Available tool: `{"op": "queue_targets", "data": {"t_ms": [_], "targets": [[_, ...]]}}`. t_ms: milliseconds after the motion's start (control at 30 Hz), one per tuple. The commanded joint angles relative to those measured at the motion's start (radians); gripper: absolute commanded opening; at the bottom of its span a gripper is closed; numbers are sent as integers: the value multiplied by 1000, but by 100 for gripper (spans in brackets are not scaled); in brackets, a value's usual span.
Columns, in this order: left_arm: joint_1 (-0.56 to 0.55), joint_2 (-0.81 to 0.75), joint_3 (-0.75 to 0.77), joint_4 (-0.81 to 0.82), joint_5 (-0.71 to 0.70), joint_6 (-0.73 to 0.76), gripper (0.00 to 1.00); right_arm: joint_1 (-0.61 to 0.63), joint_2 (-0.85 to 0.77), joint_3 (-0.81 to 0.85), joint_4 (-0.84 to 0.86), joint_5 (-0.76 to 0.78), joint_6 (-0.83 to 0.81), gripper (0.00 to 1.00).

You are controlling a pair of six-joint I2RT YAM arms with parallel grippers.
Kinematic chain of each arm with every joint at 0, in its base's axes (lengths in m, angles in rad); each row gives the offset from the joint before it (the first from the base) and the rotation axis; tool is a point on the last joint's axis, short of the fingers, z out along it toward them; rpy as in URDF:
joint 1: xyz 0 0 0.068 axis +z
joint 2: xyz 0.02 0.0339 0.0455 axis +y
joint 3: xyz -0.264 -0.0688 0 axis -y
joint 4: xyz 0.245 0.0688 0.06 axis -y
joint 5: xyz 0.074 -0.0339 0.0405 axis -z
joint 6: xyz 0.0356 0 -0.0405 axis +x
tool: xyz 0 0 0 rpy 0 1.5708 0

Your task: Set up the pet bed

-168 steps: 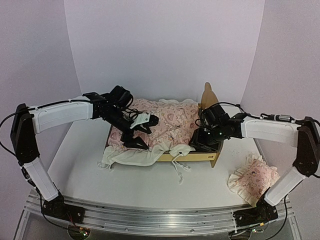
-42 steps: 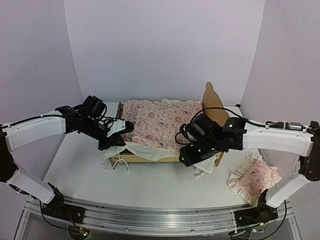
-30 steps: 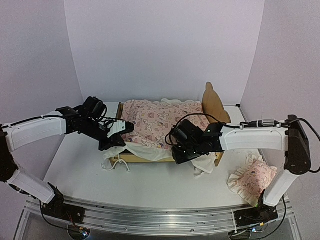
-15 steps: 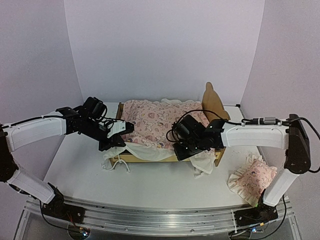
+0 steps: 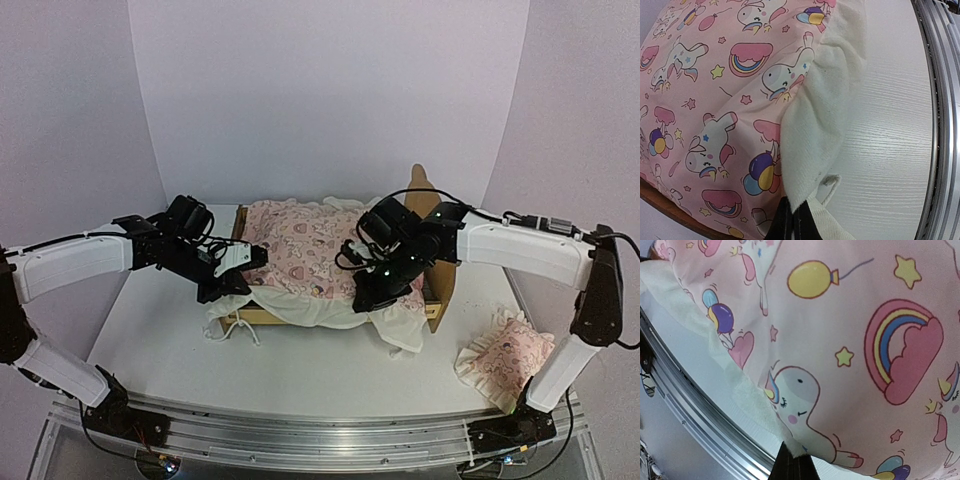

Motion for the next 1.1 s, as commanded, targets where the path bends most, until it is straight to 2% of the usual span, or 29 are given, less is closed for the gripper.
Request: {"op": "queue_targets", "data": {"t_ms": [0, 100, 133, 233, 333, 367, 500, 600, 700, 800, 867, 1000, 1067], "targets": [[5, 2, 0, 16, 7, 8, 0, -37, 31, 37, -135, -46, 14, 2], [5, 6, 1, 7, 9, 11, 3, -43, 15, 38, -139, 44, 26, 26], [5, 7, 1, 1, 13, 11, 12, -43, 17, 49, -138, 44, 23, 31], [5, 5, 3, -13, 29, 11, 41, -30, 25, 83, -133, 71, 8, 35], [5, -15, 11, -39, 50, 2, 55, 40, 11, 85, -59, 173, -51, 35], [5, -23, 17, -47, 56, -9, 59, 76, 1, 72, -3, 202, -70, 36], [5, -77, 34, -95, 61, -55, 71, 187, -46, -166, 540, 169, -128, 41], [14, -153, 27, -137, 48, -84, 81, 265, 25, -278, 909, 193, -150, 47], [41, -252, -9, -183, 18, -85, 91, 310, 166, -235, 1037, 214, -158, 50], [105, -339, -79, -215, -24, -34, 96, 327, 286, -178, 1124, 220, -141, 52], [176, -378, -142, -228, -39, 39, 95, 329, 344, -151, 1183, 243, -119, 52], [354, -333, -280, -191, -14, 193, 88, 329, 448, -106, 1226, 324, -99, 53], [368, -277, -329, -114, -49, 246, 87, 328, 493, -83, 1239, 355, -95, 54]]}}
